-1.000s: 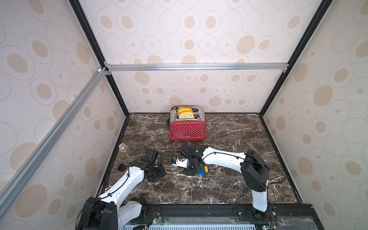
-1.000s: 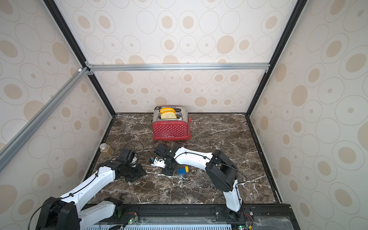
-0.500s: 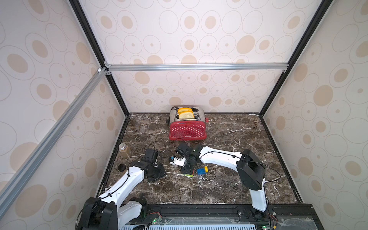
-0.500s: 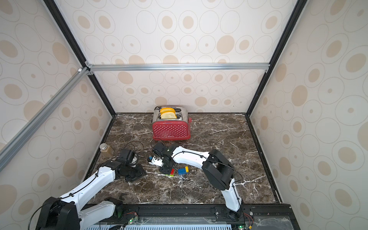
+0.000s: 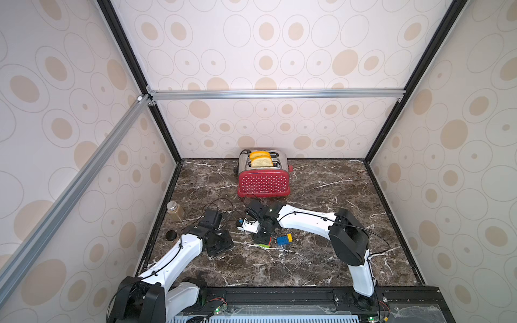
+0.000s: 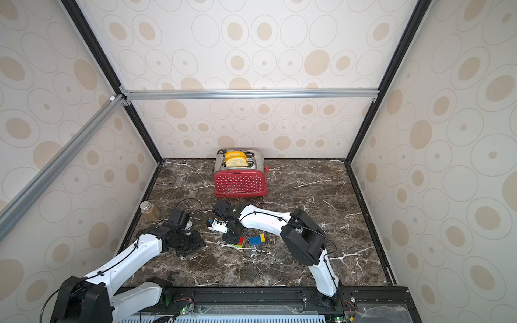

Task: Assemble the number 5 with lego
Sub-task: Assemble the lego brick with the lego brick.

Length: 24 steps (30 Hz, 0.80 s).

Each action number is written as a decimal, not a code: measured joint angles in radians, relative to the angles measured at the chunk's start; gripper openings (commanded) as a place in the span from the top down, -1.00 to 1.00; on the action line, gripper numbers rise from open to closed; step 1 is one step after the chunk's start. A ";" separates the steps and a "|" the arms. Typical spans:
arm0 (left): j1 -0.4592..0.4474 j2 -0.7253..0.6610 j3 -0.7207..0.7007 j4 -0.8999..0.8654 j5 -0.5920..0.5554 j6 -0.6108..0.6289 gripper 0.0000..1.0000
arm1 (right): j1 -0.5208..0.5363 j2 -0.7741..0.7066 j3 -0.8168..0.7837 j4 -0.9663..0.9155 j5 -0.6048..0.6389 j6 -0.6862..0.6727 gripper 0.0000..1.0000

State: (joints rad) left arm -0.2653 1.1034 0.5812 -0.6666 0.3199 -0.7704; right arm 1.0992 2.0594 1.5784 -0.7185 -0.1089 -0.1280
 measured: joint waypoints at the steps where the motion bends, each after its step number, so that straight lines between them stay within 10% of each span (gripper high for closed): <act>1: 0.000 0.000 0.000 0.000 0.000 0.000 0.13 | 0.000 0.002 0.003 -0.002 0.000 0.001 0.92; 14: 0.000 0.000 -0.001 0.000 0.000 0.000 0.13 | 0.000 0.002 0.014 -0.035 0.020 0.005 -0.06; 16: 0.000 0.000 -0.001 0.000 0.000 0.000 0.13 | -0.002 -0.003 0.014 -0.039 0.028 0.010 -1.00; 24: 0.000 -0.005 -0.001 -0.001 -0.004 0.000 0.12 | -0.021 -0.138 -0.059 -0.015 0.034 0.032 -0.99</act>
State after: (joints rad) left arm -0.2653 1.0985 0.5804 -0.6678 0.3161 -0.7704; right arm 1.0782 1.9209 1.5192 -0.7338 -0.0746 -0.0963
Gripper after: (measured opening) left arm 0.440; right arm 0.995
